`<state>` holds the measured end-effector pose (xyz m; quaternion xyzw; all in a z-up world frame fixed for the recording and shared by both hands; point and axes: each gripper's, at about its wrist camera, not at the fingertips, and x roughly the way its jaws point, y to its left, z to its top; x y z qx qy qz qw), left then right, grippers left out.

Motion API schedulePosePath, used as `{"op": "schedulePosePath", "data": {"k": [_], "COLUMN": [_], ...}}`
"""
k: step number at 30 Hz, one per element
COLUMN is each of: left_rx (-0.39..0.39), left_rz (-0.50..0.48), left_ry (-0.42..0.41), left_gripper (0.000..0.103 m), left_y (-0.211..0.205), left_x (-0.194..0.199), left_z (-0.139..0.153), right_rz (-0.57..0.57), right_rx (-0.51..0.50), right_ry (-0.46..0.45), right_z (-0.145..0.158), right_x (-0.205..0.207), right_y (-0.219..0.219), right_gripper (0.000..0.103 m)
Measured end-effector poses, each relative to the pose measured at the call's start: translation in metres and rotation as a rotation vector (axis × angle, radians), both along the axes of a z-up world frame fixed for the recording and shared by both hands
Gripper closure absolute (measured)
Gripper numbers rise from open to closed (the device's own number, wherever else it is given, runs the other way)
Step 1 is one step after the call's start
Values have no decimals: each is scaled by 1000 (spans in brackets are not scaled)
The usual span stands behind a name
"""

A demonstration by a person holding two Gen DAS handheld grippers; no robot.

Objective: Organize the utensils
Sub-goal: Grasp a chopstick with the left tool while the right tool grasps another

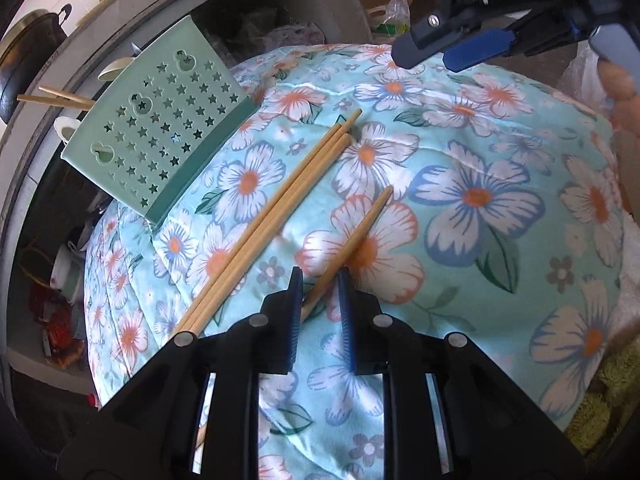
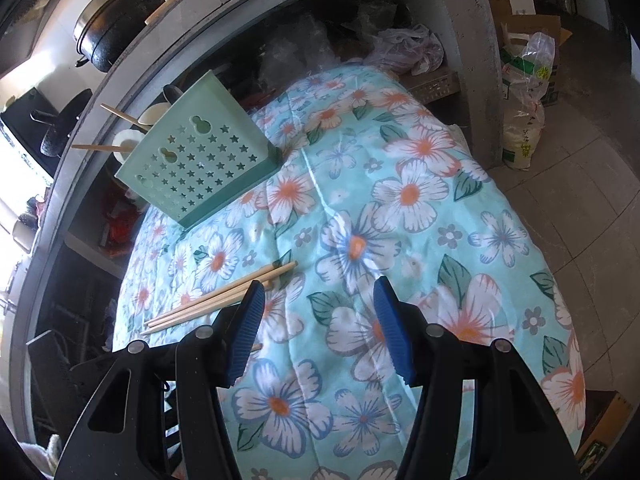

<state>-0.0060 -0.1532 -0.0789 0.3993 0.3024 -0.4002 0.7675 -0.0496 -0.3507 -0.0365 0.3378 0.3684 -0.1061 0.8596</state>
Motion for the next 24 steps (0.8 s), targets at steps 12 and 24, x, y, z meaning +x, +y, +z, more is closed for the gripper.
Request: {"op": "schedulePosePath", "data": {"k": [12,24], "left_rx": [-2,1], "left_rz": [24,54], "left_ry": [-4,11], "left_gripper": [84,84], "left_y": [-4,-7], "left_x": [3,6], "left_z": [-3,-2], "right_rz": [45,35], "right_rx": [128,200], "right_ry": [-19,-14], "right_z": [-10,-18], "right_x": [6,2], "right_y": [3,-5], "right_gripper": [47,47]}}
